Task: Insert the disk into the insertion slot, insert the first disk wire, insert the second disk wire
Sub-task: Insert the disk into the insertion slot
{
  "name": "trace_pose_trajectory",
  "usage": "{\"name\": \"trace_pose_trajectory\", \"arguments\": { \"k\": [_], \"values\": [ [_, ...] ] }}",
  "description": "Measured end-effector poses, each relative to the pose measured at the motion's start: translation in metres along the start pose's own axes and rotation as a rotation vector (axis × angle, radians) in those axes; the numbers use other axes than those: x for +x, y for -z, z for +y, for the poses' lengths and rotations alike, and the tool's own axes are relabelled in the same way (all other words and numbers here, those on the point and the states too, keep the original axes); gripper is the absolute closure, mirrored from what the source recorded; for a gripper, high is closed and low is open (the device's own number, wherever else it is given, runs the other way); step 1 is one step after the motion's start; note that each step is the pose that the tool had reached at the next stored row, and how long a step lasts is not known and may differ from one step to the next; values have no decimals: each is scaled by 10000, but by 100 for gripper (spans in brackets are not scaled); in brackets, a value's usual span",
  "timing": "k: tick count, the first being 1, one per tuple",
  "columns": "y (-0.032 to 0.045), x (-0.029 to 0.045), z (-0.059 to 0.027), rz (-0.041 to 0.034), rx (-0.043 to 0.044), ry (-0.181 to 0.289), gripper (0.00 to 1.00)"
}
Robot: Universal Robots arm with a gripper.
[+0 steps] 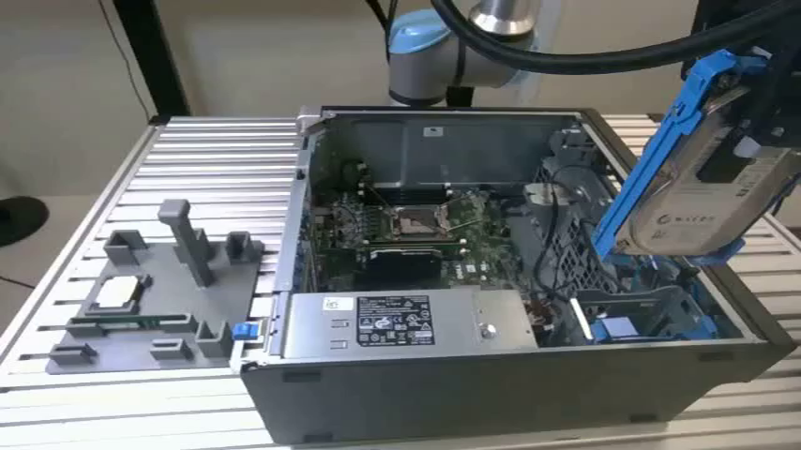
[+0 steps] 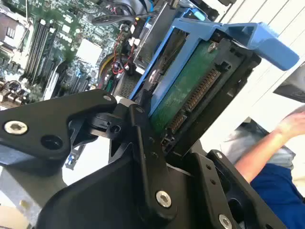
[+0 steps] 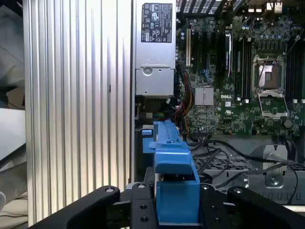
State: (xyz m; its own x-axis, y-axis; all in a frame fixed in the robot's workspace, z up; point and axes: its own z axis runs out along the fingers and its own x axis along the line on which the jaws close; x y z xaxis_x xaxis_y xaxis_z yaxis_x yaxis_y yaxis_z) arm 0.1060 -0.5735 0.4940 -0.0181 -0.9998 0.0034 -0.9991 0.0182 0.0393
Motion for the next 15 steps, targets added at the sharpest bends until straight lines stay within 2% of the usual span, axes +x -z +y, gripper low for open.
{"name": "trace_pose_trajectory", "arguments": {
  "k": [9, 15],
  "values": [
    [0, 0, 0, 0, -1, 0, 100],
    [-39, 9, -12, 0, -1, 1, 100]
  ]
}}
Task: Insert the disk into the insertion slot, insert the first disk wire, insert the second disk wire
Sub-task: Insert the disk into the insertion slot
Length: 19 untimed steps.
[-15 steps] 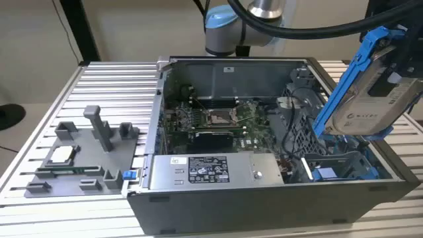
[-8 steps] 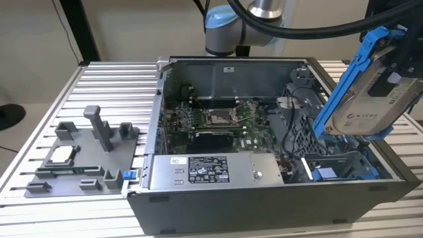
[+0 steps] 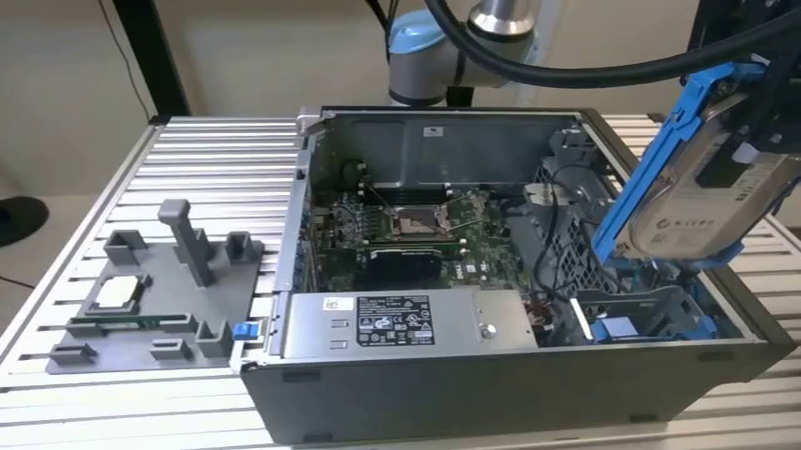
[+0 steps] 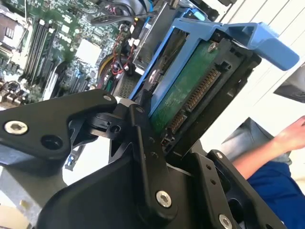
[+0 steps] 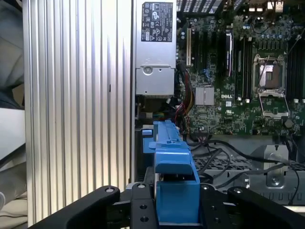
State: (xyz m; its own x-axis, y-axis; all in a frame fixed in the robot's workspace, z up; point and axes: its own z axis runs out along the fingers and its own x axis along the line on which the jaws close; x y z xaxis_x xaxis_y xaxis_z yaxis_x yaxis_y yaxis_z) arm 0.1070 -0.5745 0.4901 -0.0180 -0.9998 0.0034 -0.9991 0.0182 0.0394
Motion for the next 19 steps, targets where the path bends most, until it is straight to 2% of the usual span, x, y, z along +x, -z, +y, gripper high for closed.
{"name": "trace_pose_trajectory", "arguments": {
  "k": [11, 19],
  "values": [
    [-100, 7, -93, 0, 1, -1, 100],
    [-128, 6, -127, -1, 0, 0, 100]
  ]
}}
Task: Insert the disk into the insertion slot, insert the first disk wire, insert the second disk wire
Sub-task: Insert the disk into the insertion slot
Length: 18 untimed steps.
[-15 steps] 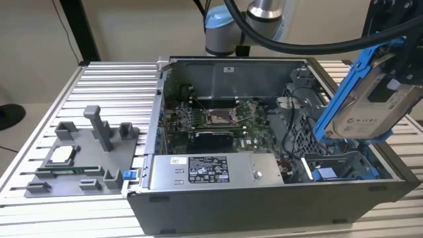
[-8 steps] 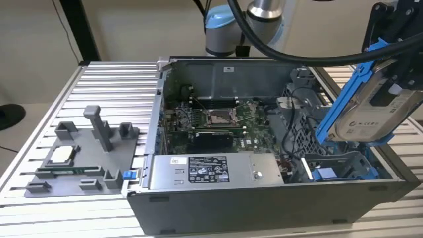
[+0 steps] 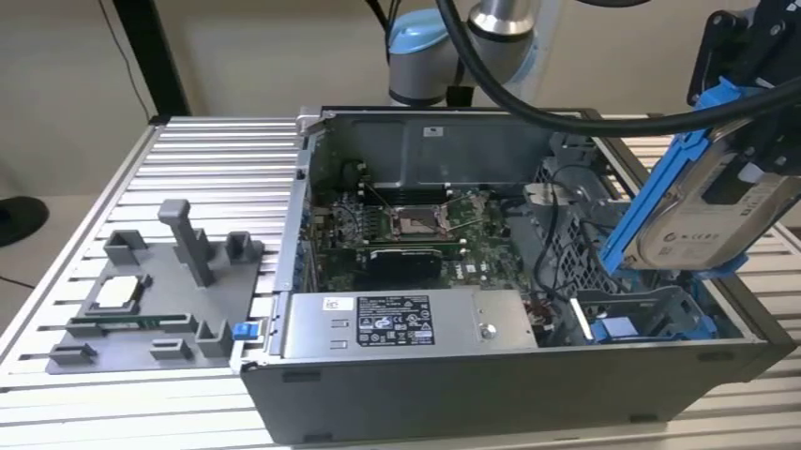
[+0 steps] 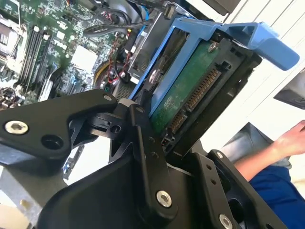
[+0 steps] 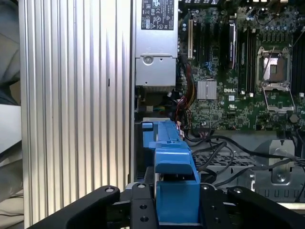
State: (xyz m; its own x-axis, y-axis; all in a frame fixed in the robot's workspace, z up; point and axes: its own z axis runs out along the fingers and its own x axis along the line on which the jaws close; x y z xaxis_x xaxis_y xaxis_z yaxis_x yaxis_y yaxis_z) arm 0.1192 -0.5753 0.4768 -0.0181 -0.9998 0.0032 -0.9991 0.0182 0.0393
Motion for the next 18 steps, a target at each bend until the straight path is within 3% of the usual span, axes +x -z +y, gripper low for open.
{"name": "trace_pose_trajectory", "arguments": {
  "k": [10, 18],
  "values": [
    [-58, -1, -2, 0, -7, -30, 100],
    [-166, -1, -6, -1, -7, -46, 100]
  ]
}}
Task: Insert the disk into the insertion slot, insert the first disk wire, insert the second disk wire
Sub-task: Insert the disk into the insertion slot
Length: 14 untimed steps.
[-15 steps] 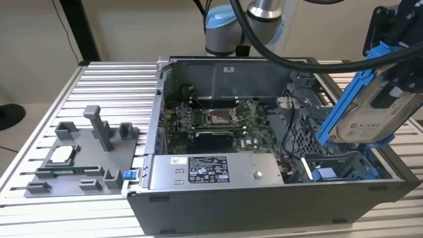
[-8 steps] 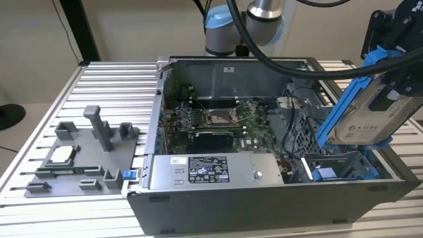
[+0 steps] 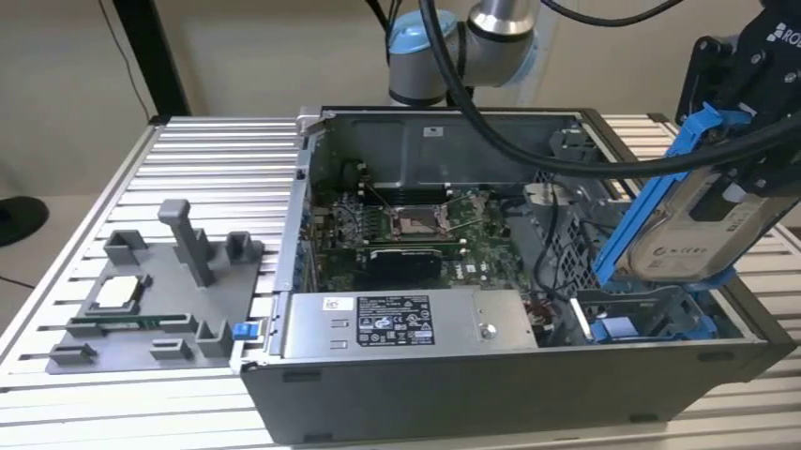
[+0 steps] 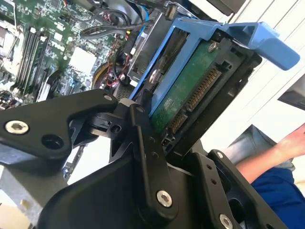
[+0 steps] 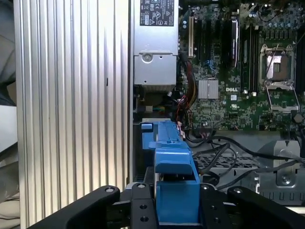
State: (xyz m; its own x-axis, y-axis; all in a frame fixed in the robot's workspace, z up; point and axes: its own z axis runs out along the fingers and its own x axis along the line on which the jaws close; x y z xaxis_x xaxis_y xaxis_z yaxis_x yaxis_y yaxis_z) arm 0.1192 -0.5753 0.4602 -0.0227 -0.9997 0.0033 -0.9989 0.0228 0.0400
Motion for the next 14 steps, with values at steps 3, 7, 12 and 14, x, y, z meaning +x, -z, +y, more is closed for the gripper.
{"name": "trace_pose_trajectory", "arguments": {
  "k": [3, 7, 12, 14],
  "values": [
    [-35, 0, -2, 1, 6, -7, 100],
    [-76, 0, -3, -1, 57, -14, 100],
    [-119, -1, -5, -3, 107, -14, 100],
    [-128, -1, -5, -3, 131, -10, 100]
  ]
}}
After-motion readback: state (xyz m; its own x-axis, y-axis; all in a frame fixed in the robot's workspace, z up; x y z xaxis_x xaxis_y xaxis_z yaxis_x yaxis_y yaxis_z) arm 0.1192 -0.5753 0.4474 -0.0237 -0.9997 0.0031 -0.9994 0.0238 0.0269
